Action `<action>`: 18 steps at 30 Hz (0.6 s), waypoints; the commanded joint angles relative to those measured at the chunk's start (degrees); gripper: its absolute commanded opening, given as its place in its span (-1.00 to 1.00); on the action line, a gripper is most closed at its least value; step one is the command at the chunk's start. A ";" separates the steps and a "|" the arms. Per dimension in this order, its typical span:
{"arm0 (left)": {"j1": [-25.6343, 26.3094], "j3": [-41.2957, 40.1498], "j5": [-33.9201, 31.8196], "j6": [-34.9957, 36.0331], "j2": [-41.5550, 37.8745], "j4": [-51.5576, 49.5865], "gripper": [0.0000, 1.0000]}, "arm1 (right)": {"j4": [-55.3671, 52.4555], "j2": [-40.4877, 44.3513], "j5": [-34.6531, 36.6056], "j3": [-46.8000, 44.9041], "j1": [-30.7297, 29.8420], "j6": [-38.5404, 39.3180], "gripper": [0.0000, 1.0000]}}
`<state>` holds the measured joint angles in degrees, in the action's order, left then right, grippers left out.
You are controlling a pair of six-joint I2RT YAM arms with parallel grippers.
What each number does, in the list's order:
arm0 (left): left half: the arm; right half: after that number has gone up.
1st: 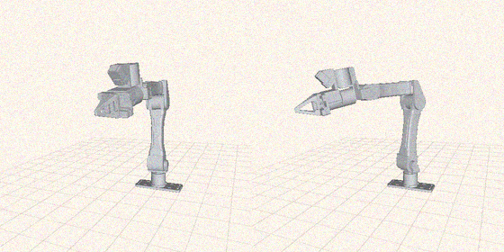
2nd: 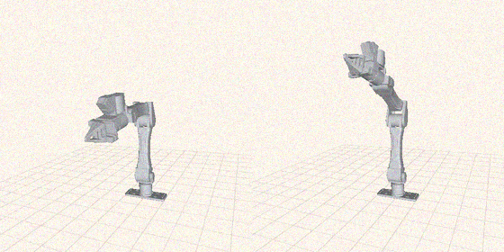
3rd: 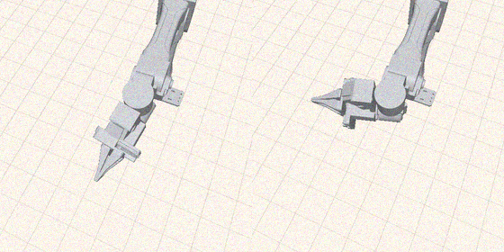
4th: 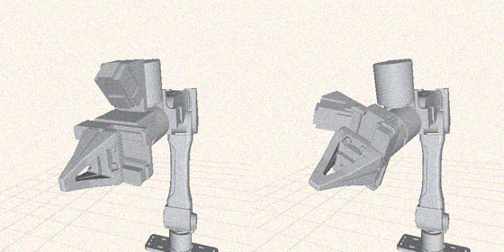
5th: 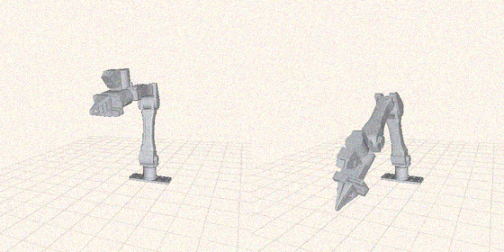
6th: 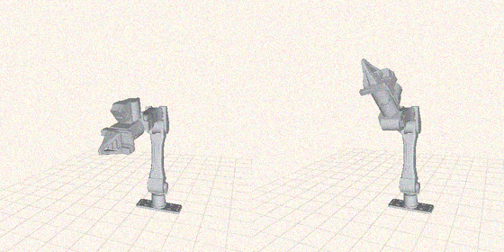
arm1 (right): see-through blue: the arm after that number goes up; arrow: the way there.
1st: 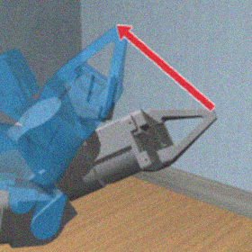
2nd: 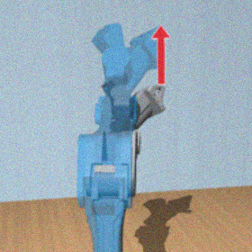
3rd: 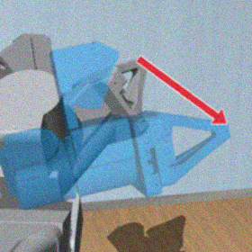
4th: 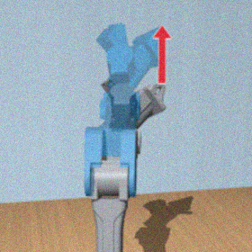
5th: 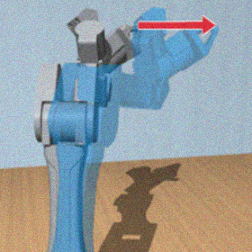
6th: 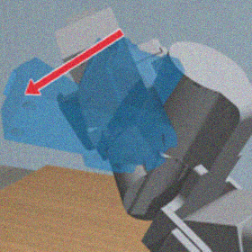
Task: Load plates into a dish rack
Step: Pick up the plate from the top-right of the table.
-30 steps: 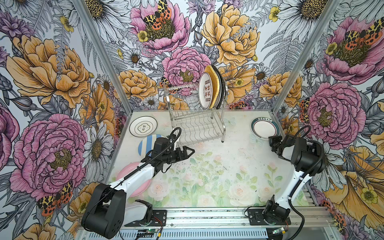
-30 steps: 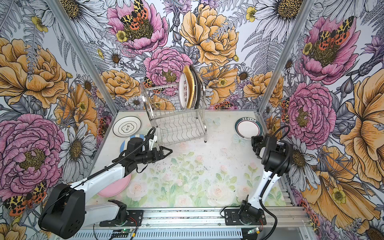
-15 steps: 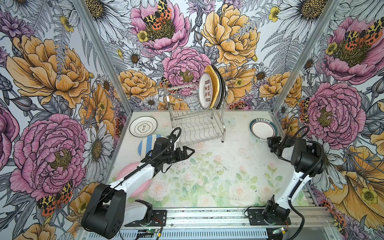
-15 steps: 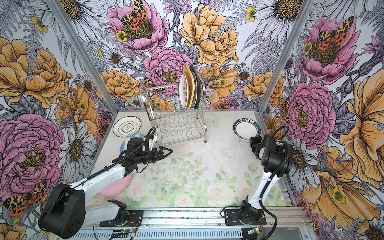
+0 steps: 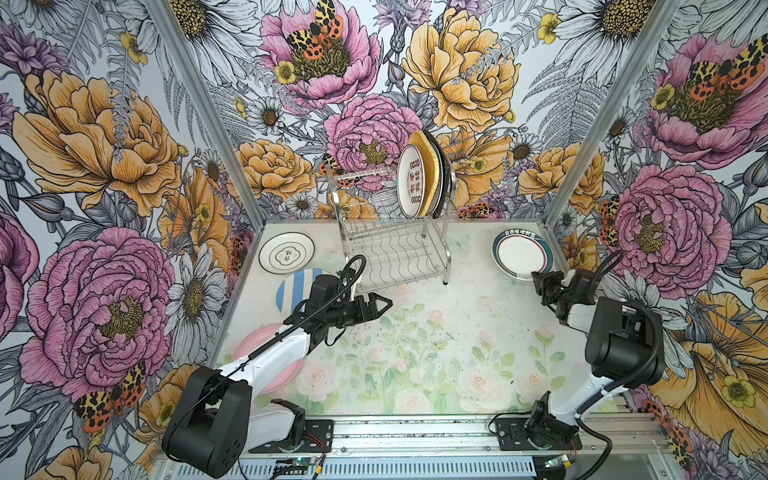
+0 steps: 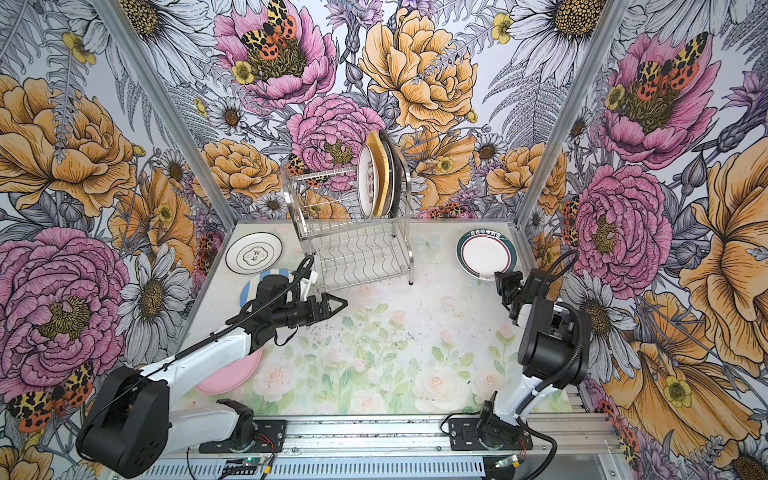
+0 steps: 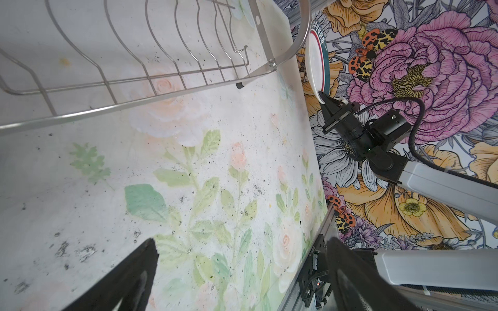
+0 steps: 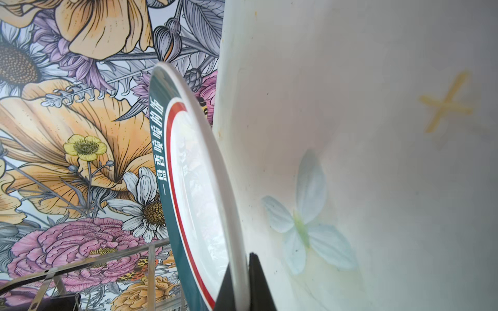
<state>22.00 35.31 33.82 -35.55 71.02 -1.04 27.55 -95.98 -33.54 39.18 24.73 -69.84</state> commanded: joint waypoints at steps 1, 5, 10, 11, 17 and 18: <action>1.10 2.11 -0.39 1.42 -0.50 1.30 0.96 | -0.45 6.29 -3.97 -1.40 -1.38 2.14 -1.00; 2.03 2.94 -0.02 1.68 -0.18 1.30 0.96 | -6.51 13.44 -5.77 -2.72 -3.14 4.95 -1.00; 2.74 3.57 0.25 1.73 0.21 1.73 0.96 | -13.32 21.38 -8.21 -3.97 -5.21 7.15 -1.00; 2.83 3.75 0.33 1.73 0.42 2.02 0.96 | -14.70 22.79 -8.53 -4.06 -5.83 7.71 -1.00; 3.62 4.26 1.57 0.87 1.82 4.99 0.96 | -23.08 30.05 -9.97 -4.59 -10.56 10.30 -1.00; 3.71 4.46 1.99 0.75 2.13 5.72 0.96 | -24.21 31.18 -10.01 -4.72 -11.70 10.74 -1.00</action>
<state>25.30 38.02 34.11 -35.40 72.38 0.95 6.81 -68.45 -41.17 34.81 15.25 -61.87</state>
